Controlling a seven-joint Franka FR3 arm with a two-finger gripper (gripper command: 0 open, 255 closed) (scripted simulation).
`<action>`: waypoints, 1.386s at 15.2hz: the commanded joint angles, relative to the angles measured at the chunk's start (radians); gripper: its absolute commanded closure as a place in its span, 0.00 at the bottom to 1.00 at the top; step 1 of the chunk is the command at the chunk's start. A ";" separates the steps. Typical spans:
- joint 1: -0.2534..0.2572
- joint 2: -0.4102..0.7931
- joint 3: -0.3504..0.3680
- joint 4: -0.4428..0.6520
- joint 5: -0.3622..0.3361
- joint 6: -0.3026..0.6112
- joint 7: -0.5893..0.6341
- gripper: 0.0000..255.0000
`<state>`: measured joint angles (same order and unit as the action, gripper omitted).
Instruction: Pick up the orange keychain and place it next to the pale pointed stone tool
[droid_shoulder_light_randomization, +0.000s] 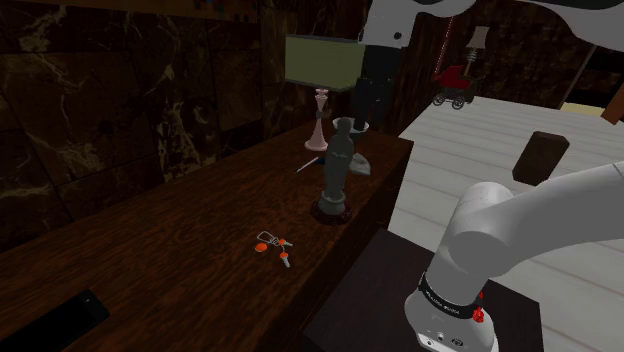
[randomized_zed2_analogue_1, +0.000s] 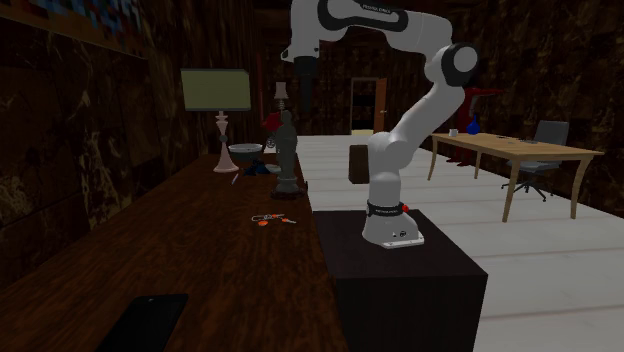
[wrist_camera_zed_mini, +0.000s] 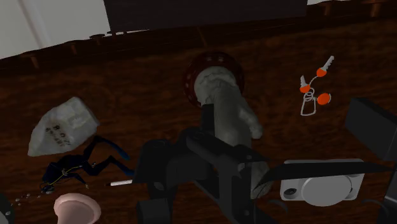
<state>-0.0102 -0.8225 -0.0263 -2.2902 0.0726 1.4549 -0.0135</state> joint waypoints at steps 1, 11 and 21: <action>0.000 0.000 0.000 0.000 0.000 0.000 0.000 0.00; 0.091 0.092 0.099 -0.218 0.057 0.344 -0.048 0.00; 0.183 0.329 0.208 -0.318 0.099 0.716 -0.089 0.00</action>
<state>0.1640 -0.5274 0.1691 -2.6025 0.1680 2.1271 -0.0996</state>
